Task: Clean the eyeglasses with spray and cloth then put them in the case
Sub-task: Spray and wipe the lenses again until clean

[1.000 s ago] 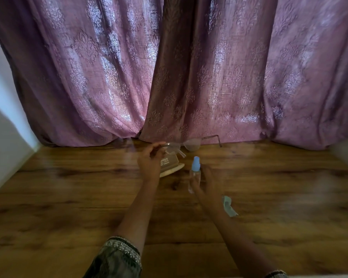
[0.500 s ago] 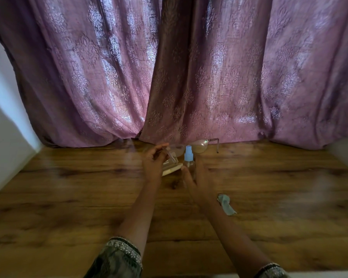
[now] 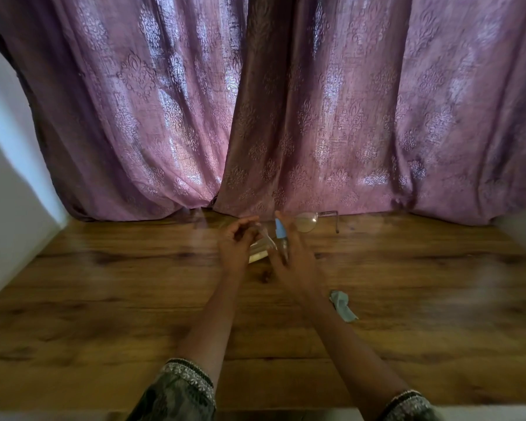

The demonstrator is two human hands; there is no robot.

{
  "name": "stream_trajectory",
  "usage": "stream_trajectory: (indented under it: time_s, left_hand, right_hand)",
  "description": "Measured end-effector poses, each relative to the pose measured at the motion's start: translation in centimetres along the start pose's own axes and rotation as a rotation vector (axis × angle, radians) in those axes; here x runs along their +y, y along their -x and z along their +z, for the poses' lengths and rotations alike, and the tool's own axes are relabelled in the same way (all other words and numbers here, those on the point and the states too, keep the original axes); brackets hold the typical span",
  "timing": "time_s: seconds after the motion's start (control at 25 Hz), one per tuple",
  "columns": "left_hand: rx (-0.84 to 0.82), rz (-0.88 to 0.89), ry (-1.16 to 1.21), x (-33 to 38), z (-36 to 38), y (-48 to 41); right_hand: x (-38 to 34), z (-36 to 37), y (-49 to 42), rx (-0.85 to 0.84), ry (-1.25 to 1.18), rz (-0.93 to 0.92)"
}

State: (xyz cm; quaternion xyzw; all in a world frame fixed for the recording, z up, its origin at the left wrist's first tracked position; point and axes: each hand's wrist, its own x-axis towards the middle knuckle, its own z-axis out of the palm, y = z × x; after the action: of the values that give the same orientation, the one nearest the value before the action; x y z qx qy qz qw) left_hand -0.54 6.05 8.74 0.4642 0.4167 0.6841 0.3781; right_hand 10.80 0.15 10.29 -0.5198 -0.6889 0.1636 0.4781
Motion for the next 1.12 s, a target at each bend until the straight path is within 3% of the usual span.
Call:
stream_trajectory:
  time_s: [0.16, 0.84, 1.12]
  left_hand:
    - [0.003, 0.002, 0.014, 0.3, -0.2, 0.1]
    - [-0.006, 0.032, -0.047, 0.4, -0.4, 0.3]
    - [0.026, 0.036, -0.002, 0.5, -0.4, 0.4]
  right_hand:
    - [-0.9, -0.5, 0.6, -0.063, 0.066, 0.075]
    - [-0.6, 0.2, 0.4, -0.089, -0.006, 0.02]
    - [0.4, -1.0, 0.3, 0.079, -0.041, 0.084]
